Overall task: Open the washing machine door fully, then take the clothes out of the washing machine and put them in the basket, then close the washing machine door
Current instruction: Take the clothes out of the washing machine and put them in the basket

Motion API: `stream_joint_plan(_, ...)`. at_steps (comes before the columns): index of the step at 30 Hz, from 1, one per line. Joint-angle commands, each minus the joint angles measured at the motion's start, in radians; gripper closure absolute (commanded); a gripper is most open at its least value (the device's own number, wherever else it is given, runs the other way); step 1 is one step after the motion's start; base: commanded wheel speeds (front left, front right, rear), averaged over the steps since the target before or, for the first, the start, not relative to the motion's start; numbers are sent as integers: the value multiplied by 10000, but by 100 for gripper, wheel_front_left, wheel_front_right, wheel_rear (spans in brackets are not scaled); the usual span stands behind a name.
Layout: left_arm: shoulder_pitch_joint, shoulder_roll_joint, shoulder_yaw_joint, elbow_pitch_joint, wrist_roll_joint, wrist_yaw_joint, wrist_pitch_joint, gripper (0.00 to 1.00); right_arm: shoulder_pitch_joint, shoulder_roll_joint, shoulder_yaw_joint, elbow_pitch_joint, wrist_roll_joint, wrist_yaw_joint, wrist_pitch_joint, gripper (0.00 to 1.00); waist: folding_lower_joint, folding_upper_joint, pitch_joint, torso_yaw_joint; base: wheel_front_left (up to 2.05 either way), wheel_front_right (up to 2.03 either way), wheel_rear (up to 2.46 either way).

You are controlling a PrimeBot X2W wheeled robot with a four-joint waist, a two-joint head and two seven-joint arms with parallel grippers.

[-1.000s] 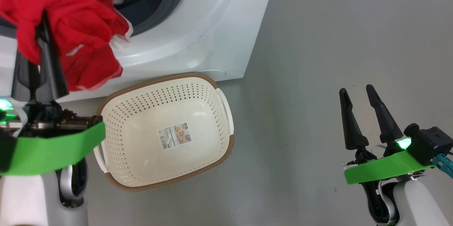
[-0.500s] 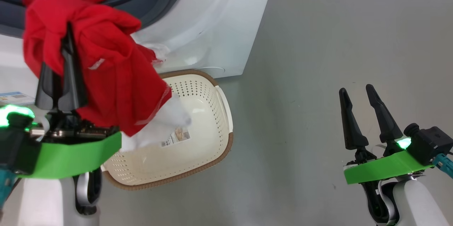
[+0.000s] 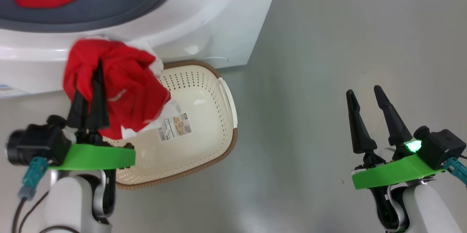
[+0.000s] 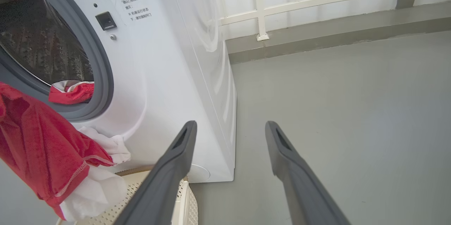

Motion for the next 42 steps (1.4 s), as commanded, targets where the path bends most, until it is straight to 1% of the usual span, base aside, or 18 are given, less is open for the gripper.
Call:
stream_joint_plan(1,87,184,244,5,-10,-108,-40,100,-156,-31,241,-269,3,4,-65,0,0,0,152,-17,0,0,0)
stream_joint_plan(6,-91,183,378,1223,155,-293,-40,100,-329,-31,354,-295,61,4,-65,0,0,0,500,-84,0,0,0)
stream_joint_plan(8,-247,183,487,1943,194,-381,-40,100,-385,-31,387,-309,88,4,-65,0,0,0,705,-121,0,0,0)
stream_joint_plan(14,-739,183,496,3212,393,-522,-40,100,-553,-31,448,-376,123,4,-65,0,0,0,1269,-189,0,0,0)
stream_joint_plan(32,-2765,304,396,6284,1072,-666,-40,100,-1269,-31,599,-551,111,4,-65,0,0,0,3202,-309,0,0,0)
stream_joint_plan(42,-3851,489,296,8307,1133,-643,-40,100,-1488,-31,684,-648,136,4,-65,0,0,0,3755,-405,0,0,0)
